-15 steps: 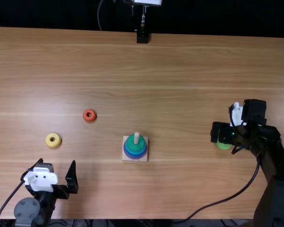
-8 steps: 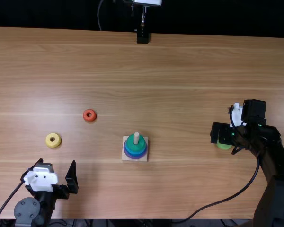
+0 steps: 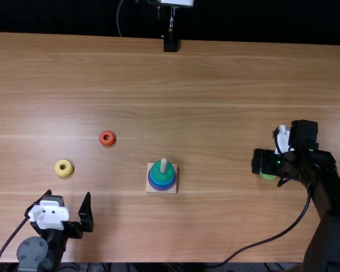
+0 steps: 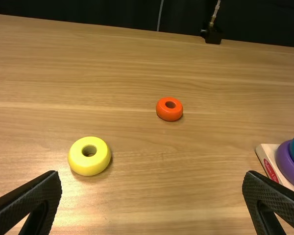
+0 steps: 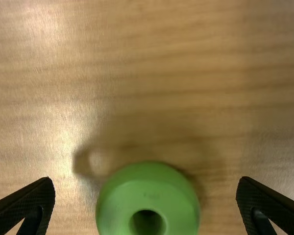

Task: Build the Hanoi tower: stack the rings onto the peg from bottom to top in this color order: purple, dark blue, light blue, dark green, light green, yellow, orange.

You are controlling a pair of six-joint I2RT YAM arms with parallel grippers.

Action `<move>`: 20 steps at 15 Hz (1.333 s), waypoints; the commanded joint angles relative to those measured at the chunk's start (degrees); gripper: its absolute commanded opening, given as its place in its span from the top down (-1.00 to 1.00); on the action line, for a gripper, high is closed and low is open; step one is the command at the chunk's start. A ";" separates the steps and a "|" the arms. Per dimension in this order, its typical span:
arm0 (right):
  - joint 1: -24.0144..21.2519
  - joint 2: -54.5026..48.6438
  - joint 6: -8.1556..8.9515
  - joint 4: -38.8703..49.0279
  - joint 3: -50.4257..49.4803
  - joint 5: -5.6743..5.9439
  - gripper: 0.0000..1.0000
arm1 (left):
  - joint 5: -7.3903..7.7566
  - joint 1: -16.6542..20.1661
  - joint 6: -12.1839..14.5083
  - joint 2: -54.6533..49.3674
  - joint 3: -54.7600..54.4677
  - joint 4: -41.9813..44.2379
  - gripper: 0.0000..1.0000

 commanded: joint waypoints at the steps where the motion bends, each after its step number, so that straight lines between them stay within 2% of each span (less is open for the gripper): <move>1: -0.44 0.63 0.16 -1.03 1.06 0.31 -1.00 | 0.38 0.65 0.36 -0.69 -3.05 -0.59 -1.00; 11: -0.44 0.71 -0.26 -1.24 1.33 0.21 -1.00 | 0.38 0.65 0.36 -0.69 -3.05 -0.59 -1.00; 16: -0.35 0.80 -0.47 -1.24 1.42 0.21 -0.72 | 0.38 0.65 0.36 -0.69 -3.05 -0.59 -1.00; 20: -0.35 1.24 -0.15 -1.24 1.59 0.21 -0.79 | 0.38 0.65 0.36 -0.69 -3.05 -0.59 -1.00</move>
